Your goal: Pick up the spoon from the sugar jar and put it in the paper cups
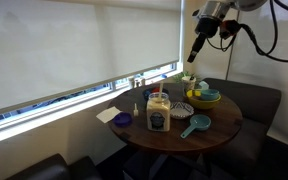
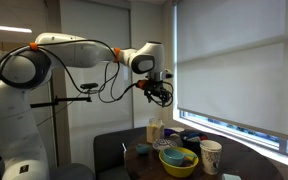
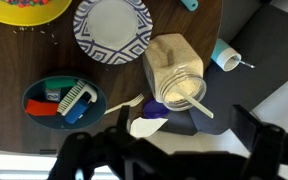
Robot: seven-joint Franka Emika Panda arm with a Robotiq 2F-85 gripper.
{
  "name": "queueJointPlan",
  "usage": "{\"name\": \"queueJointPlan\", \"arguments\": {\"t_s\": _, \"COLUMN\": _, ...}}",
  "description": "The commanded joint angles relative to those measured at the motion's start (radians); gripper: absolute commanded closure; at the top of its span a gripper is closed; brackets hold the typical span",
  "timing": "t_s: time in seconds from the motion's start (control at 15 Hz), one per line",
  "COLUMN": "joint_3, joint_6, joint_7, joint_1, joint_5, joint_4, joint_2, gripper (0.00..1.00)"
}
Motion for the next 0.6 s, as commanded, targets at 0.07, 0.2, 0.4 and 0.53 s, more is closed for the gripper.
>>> {"name": "queueJointPlan", "arguments": {"t_s": 0.07, "joint_3": 0.053, "joint_6": -0.012, "joint_7": -0.015, "joint_1": -0.063, "joint_5": 0.012, "joint_4": 0.014, "joint_2": 0.008, "gripper": 0.0}}
{"name": "queueJointPlan", "arguments": {"t_s": 0.2, "joint_3": 0.053, "joint_6": -0.014, "joint_7": -0.016, "joint_1": -0.063, "joint_5": 0.012, "joint_4": 0.017, "joint_2": 0.008, "gripper": 0.0}}
{"name": "queueJointPlan", "arguments": {"t_s": 0.4, "joint_3": 0.108, "joint_6": -0.052, "joint_7": 0.071, "joint_1": -0.079, "joint_5": -0.064, "joint_4": 0.066, "joint_2": 0.045, "gripper": 0.0}}
{"name": "queueJointPlan", "arguments": {"t_s": 0.53, "joint_3": 0.16, "joint_6": -0.081, "joint_7": 0.189, "joint_1": -0.088, "joint_5": -0.171, "joint_4": 0.095, "joint_2": 0.062, "gripper": 0.0}}
